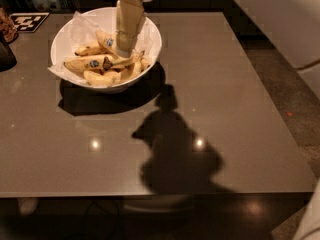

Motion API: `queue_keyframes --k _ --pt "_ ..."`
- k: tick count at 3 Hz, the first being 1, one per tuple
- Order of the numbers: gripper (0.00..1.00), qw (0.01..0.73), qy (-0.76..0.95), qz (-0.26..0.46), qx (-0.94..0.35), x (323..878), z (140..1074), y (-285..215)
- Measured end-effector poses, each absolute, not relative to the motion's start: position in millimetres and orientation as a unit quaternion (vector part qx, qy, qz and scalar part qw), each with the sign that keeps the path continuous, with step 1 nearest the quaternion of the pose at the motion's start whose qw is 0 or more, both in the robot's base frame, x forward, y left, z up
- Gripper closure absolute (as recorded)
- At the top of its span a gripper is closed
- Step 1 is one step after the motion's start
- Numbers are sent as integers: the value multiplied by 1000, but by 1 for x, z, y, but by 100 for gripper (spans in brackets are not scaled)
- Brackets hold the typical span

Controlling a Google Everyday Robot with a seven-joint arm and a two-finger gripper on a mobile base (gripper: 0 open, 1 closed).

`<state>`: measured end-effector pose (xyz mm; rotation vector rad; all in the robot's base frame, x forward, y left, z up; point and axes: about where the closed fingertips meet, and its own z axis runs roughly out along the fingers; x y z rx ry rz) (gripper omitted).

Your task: Pick banana from white bowl

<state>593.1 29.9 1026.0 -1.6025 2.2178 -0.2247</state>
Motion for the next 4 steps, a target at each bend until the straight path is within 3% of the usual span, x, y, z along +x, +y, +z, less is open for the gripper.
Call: queue_keyframes --k 4 --pt "0 146 774 -43 -614 612 983 89"
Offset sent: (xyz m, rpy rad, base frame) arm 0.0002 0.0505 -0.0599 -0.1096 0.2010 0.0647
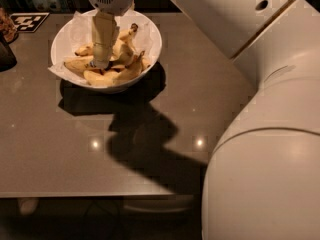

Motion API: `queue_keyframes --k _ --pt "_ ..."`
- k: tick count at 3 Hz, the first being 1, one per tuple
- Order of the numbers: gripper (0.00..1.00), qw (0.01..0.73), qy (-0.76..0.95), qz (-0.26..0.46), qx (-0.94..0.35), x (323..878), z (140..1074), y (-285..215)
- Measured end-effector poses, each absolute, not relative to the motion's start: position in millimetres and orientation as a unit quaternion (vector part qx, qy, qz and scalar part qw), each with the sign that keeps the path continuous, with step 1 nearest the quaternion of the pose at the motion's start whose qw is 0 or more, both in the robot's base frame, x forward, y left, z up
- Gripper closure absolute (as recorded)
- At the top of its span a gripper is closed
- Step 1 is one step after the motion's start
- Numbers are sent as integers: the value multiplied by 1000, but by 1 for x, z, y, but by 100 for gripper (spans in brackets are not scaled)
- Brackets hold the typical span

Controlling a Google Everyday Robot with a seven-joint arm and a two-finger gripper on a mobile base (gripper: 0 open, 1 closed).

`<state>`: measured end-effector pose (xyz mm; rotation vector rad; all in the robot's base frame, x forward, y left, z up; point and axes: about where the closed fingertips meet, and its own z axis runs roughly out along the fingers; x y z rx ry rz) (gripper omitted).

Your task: Pick banana from white bowl

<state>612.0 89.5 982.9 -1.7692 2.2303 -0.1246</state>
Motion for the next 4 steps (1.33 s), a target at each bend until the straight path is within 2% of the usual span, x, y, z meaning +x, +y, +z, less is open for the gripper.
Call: queue_keyframes --k 1,2,3,4 --pt "1 146 767 -31 -624 615 983 99" --pt "13 145 766 -13 -626 624 981 108" --pt "18 146 770 -3 -621 633 978 111" --pt "18 144 775 5 -615 641 975 112"
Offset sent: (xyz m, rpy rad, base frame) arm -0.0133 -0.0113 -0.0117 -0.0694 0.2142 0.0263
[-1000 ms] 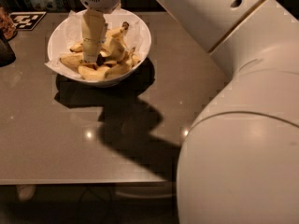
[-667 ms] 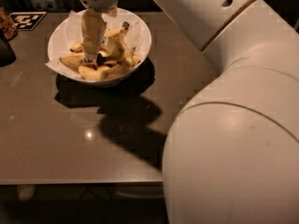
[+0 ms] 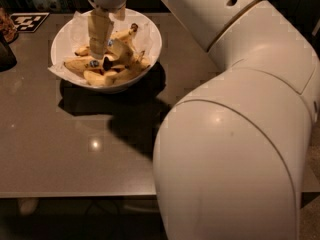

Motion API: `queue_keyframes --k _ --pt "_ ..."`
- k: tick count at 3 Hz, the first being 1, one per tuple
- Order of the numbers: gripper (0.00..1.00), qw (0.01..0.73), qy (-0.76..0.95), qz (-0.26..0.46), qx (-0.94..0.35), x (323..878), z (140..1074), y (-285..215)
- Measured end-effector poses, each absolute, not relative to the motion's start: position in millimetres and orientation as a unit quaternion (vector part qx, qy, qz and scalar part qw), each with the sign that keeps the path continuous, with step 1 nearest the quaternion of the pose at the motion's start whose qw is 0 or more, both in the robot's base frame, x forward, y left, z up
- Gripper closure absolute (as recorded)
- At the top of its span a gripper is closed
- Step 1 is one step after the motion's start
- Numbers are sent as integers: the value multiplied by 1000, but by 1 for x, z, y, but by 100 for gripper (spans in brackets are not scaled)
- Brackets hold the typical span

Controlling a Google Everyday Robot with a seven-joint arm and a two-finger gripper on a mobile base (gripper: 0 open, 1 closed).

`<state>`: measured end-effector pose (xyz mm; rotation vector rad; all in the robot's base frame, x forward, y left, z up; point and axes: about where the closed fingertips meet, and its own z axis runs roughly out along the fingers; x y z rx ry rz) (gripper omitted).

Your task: Pick banana from white bowl

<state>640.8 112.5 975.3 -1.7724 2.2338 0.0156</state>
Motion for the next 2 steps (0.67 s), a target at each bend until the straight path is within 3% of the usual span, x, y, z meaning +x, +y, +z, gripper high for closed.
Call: queue_keyframes --k 2 --pt "40 139 785 21 -603 653 968 110"
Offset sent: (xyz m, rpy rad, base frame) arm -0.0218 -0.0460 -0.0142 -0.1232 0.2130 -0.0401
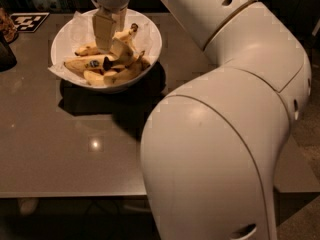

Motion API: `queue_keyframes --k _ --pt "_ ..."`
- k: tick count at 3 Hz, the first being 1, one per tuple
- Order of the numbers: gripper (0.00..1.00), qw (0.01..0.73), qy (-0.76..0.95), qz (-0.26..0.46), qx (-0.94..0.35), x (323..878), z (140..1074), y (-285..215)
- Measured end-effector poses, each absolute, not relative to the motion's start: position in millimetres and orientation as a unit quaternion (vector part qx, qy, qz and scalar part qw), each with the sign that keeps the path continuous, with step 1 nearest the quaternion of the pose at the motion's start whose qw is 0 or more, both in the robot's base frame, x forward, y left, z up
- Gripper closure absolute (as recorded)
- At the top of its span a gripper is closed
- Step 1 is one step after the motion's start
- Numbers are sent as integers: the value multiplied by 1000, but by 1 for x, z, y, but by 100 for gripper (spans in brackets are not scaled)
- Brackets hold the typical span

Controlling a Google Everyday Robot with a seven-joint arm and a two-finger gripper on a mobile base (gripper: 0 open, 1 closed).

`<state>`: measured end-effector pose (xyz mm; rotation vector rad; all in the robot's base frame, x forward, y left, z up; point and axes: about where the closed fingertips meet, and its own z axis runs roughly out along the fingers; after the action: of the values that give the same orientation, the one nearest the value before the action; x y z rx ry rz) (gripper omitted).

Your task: Pick banana from white bowl

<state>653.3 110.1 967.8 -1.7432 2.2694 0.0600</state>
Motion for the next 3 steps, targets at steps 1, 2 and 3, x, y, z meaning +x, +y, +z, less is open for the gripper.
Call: queue_keyframes --k 1,2,3 --pt "44 135 788 23 -600 658 964 108" --pt "45 130 789 25 -600 661 959 108" --pt "44 124 791 25 -599 662 955 107"
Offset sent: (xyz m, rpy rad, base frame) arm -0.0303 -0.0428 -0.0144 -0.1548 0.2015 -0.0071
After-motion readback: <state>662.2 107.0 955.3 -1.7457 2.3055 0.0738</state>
